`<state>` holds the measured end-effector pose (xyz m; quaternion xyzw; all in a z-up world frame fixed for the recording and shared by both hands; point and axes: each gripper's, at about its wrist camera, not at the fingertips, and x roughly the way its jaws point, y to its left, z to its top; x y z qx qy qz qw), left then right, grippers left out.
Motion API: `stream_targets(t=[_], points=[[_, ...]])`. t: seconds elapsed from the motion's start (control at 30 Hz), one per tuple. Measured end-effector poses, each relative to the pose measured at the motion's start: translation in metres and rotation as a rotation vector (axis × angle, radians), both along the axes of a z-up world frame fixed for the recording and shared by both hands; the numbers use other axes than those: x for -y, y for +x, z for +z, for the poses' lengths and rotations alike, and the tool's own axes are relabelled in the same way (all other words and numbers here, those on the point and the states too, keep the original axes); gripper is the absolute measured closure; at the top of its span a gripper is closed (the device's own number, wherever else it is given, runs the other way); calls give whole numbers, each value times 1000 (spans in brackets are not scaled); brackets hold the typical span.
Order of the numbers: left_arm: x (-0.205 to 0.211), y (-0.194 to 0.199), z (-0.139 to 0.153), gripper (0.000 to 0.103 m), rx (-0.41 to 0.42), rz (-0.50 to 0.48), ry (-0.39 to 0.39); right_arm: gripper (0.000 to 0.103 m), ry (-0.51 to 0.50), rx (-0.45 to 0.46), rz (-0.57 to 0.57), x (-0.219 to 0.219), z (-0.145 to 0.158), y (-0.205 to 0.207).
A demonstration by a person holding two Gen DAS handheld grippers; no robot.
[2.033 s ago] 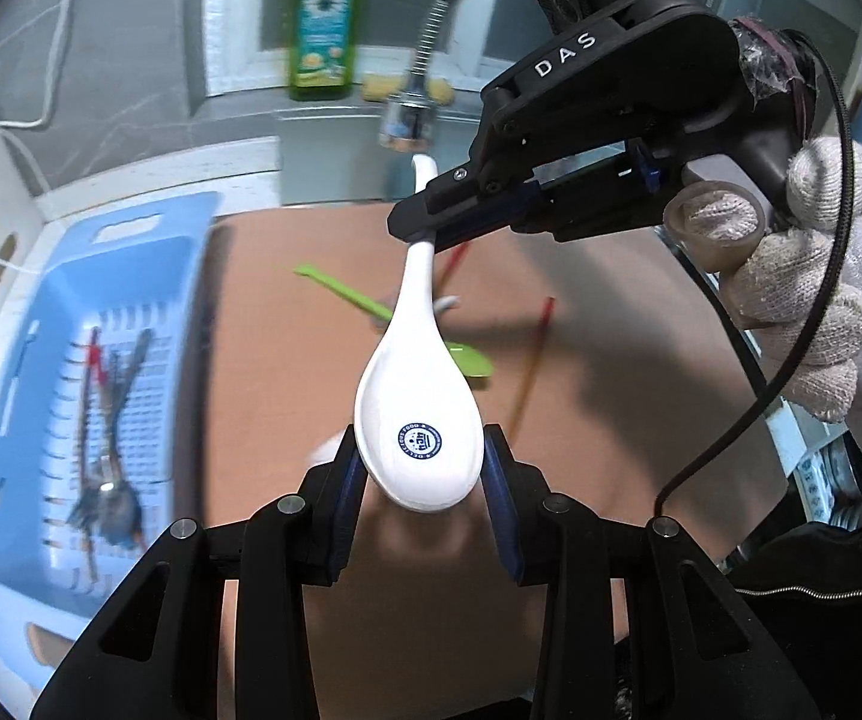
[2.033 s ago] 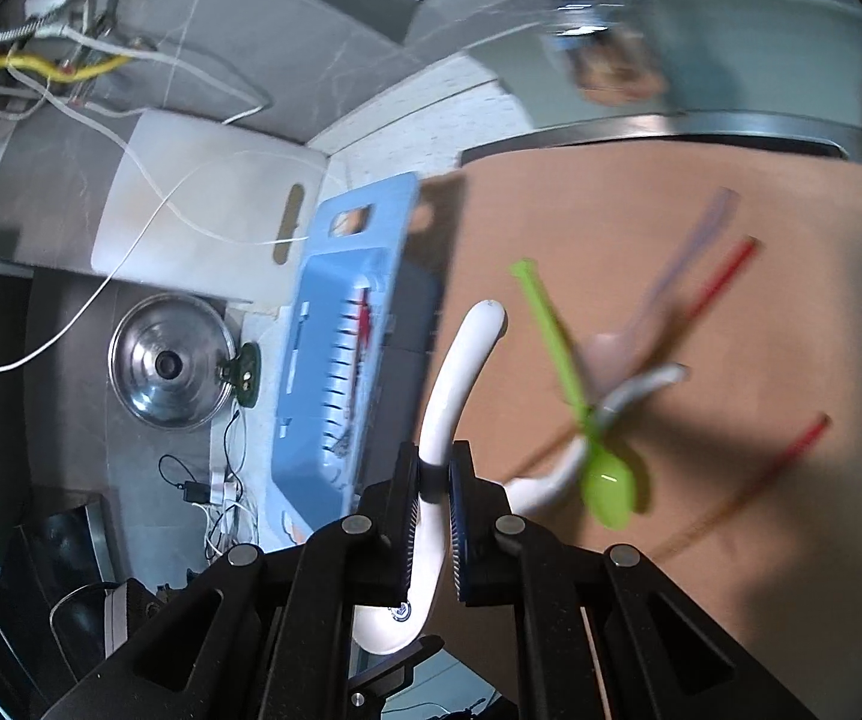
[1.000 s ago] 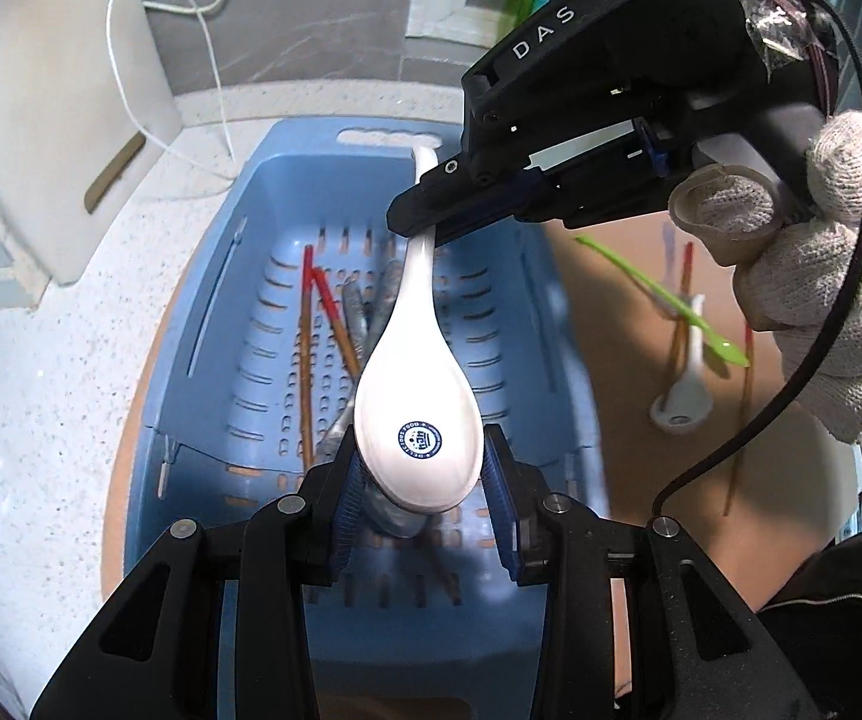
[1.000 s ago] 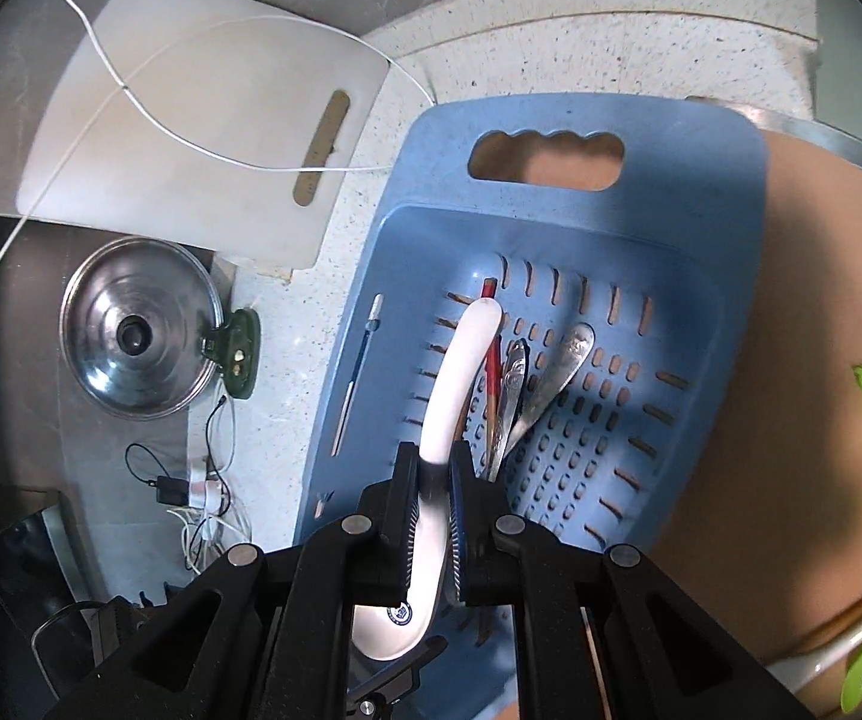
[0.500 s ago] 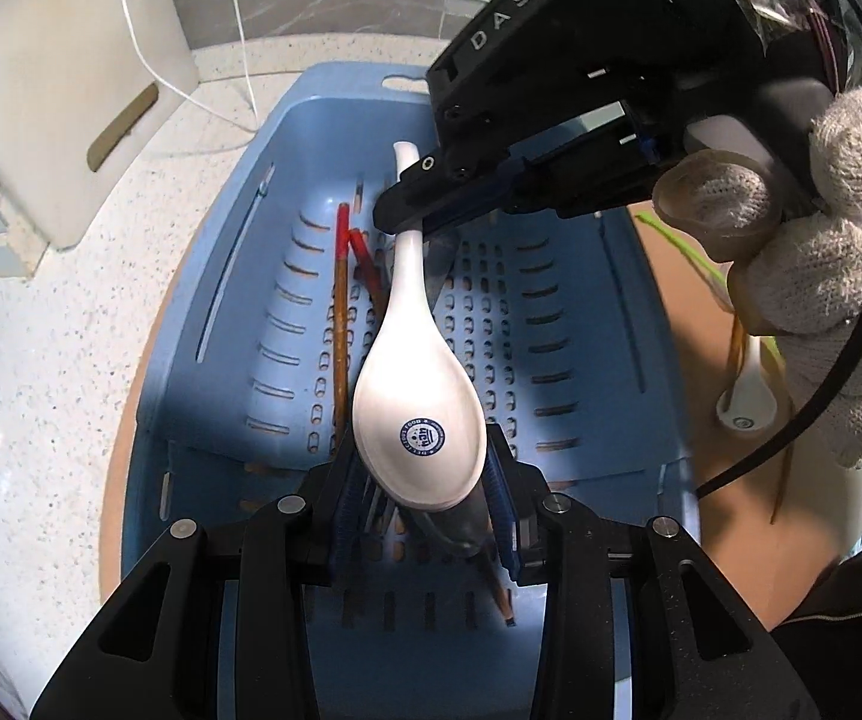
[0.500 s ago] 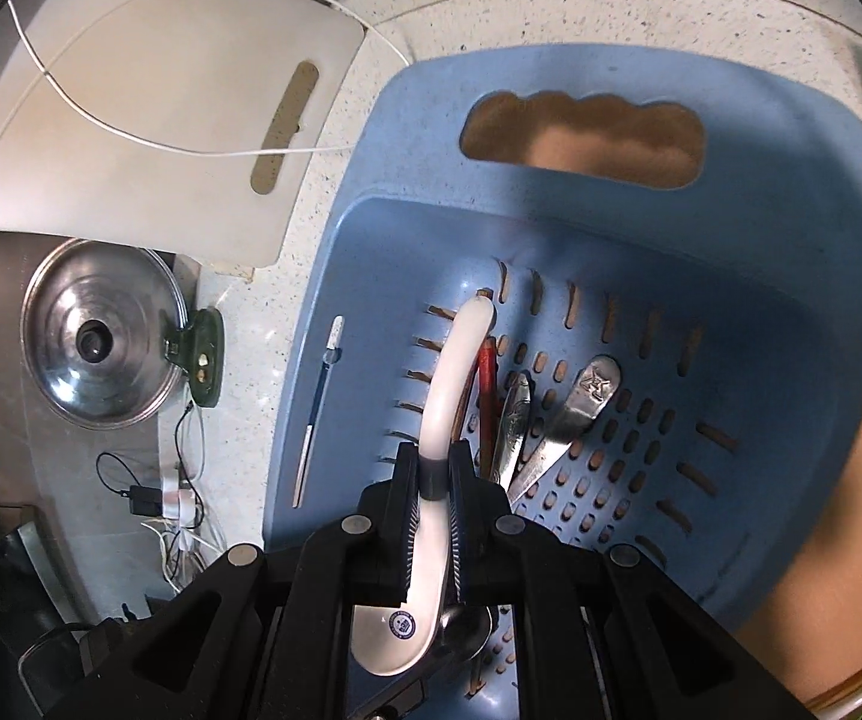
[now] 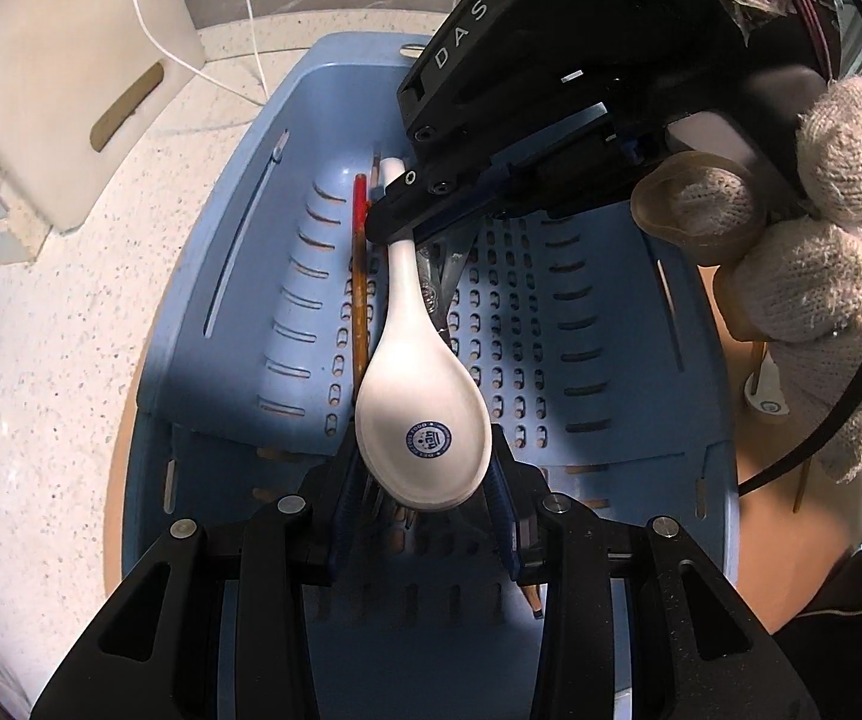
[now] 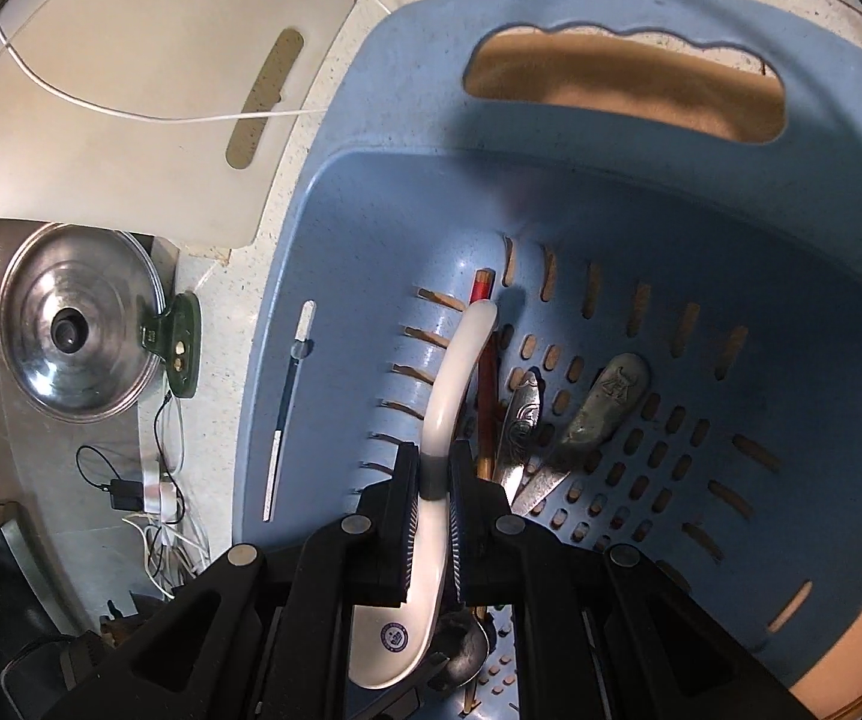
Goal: Organize utensils
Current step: 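Open the right gripper to drop the white ceramic spoon into the basket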
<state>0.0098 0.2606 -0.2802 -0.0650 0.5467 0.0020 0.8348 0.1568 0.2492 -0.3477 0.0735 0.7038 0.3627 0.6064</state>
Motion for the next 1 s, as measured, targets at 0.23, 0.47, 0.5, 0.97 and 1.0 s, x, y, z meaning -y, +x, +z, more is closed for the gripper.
stream_targets(t=[0.23,0.47,0.5,0.97,1.0], points=[[-5,6,-5,67,-19,2,4,94,-12,2,6,-3,-5,-1],[-5,9,-6,67,-32,5,4,91,-16,-11,19,-9,-7,-4],[-4,9,-6,67,-32,6,6,91,-16,-12,22,-9,-8,-5],[-7,-17,22,67,17,32,24,70,52,91,63,37,41,-11],[-5,-19,25,67,27,35,26,69,55,101,65,43,46,-12]])
